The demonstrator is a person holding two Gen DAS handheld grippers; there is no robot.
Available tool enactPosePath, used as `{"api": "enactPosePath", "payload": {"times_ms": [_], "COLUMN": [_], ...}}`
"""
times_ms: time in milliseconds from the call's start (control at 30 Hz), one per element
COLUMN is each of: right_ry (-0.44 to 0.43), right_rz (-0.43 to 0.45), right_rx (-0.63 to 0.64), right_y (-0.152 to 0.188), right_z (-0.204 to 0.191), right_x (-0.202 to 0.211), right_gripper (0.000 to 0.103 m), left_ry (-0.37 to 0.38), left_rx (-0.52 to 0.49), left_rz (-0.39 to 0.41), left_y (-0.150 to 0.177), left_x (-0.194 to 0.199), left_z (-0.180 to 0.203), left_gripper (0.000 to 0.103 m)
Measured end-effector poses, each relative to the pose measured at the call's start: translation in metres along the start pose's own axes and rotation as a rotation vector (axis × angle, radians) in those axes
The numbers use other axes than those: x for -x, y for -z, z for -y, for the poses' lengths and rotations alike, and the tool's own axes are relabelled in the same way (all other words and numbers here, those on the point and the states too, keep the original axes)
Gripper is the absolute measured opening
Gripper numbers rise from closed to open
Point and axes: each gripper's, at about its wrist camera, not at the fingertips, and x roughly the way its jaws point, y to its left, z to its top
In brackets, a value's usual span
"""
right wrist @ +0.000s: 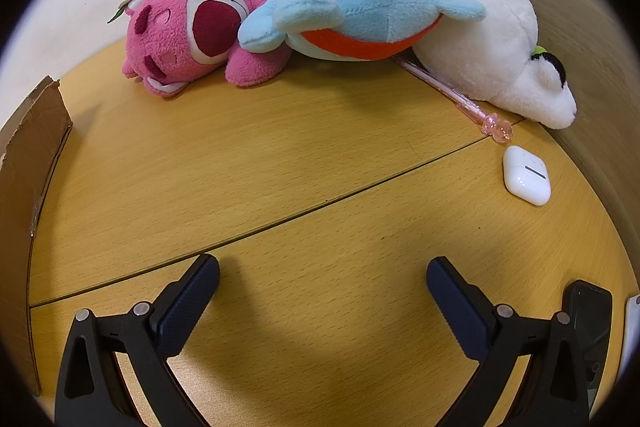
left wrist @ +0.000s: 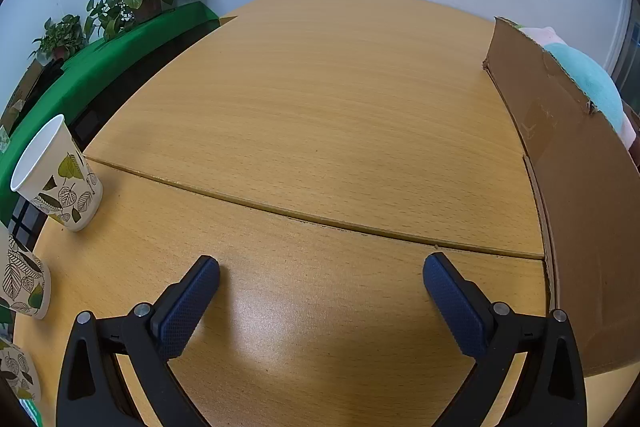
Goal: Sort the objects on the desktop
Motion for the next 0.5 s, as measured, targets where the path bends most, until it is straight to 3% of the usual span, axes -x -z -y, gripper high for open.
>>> {"api": "enactPosePath", "payload": {"times_ms": [500], "right_ry": [-0.001], "right_rz": [0.001], "right_rx": [-0.001], "right_y": [0.0011], "right_z": [0.0011], "right_x": [-0.0004], "right_gripper": [0.103], "left_ry": [0.002], "left_rx": [0.000], "left_rz": [0.002], "left_y": [-0.0006], "left_x": [-0.0003], "left_z": [-0.0011], "left_gripper": [0.103]}}
